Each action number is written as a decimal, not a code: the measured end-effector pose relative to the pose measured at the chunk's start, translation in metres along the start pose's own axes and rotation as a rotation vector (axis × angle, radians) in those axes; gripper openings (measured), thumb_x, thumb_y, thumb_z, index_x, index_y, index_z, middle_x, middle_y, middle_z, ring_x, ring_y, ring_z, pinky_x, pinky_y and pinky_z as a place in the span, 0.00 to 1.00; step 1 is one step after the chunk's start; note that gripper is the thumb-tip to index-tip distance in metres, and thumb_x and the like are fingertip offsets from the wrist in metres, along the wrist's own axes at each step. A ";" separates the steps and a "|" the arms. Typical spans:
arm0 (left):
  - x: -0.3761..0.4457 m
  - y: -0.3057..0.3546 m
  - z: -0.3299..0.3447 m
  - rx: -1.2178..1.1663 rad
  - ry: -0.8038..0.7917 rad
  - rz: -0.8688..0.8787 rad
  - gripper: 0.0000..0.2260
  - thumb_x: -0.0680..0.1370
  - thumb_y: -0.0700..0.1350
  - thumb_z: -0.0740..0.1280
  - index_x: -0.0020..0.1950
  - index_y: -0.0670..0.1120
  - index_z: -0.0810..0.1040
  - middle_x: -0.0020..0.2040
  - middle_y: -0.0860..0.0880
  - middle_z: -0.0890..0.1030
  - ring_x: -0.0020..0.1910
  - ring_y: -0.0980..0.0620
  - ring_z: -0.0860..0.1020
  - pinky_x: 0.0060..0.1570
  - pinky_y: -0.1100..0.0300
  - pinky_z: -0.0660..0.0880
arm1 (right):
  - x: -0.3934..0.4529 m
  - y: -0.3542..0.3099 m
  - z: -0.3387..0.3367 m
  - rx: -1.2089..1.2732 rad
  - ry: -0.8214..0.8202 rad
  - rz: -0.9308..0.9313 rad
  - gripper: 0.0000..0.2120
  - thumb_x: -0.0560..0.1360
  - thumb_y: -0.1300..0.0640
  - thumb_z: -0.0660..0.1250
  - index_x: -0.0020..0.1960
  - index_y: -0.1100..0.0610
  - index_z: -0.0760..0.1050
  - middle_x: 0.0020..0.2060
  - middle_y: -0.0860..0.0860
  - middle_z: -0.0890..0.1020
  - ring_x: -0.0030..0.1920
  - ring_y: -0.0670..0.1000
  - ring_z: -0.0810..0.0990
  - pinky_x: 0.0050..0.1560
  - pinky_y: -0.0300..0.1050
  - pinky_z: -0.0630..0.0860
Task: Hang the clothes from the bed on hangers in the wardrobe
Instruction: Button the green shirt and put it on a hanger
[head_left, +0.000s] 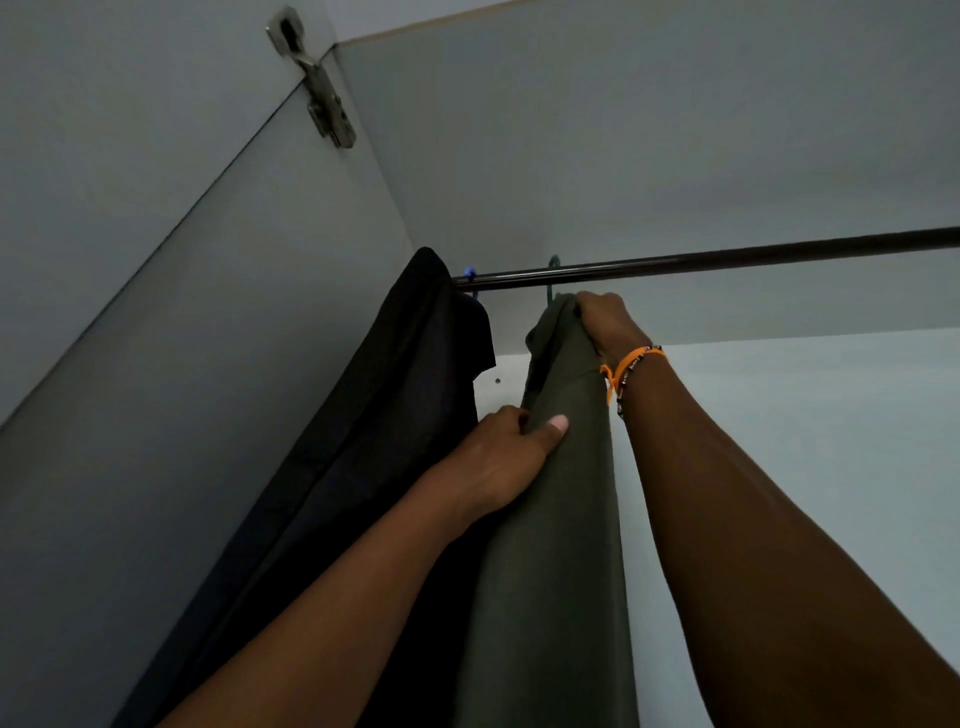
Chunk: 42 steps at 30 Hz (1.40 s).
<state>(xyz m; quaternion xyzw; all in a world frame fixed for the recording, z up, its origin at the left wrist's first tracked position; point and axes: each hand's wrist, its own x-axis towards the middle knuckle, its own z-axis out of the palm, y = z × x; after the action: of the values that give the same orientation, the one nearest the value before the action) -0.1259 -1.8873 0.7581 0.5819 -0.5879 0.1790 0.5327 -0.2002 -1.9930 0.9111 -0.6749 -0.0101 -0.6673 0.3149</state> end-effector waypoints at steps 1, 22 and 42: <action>0.001 -0.001 0.000 0.004 -0.016 0.002 0.26 0.79 0.59 0.59 0.74 0.48 0.62 0.69 0.50 0.70 0.64 0.52 0.71 0.58 0.62 0.68 | 0.002 -0.001 -0.001 0.009 -0.004 -0.007 0.07 0.77 0.63 0.57 0.51 0.65 0.70 0.36 0.55 0.71 0.43 0.54 0.72 0.36 0.43 0.68; -0.083 -0.045 0.015 0.217 0.258 0.113 0.38 0.75 0.36 0.65 0.78 0.52 0.48 0.76 0.47 0.55 0.75 0.47 0.55 0.74 0.52 0.57 | -0.163 0.047 0.058 0.389 -0.451 0.099 0.24 0.79 0.69 0.51 0.71 0.50 0.64 0.54 0.56 0.79 0.49 0.52 0.80 0.48 0.41 0.79; -0.353 -0.037 0.044 -0.312 0.340 -0.367 0.08 0.77 0.37 0.64 0.46 0.49 0.78 0.50 0.46 0.79 0.50 0.51 0.79 0.46 0.65 0.74 | -0.508 0.023 -0.050 0.068 -0.471 0.410 0.16 0.78 0.66 0.58 0.62 0.52 0.75 0.50 0.48 0.81 0.52 0.50 0.80 0.56 0.46 0.77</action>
<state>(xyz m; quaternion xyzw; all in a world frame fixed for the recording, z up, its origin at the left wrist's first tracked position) -0.1984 -1.7588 0.4328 0.5513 -0.3955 0.0818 0.7300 -0.2909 -1.8267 0.4363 -0.7879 0.0314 -0.4147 0.4541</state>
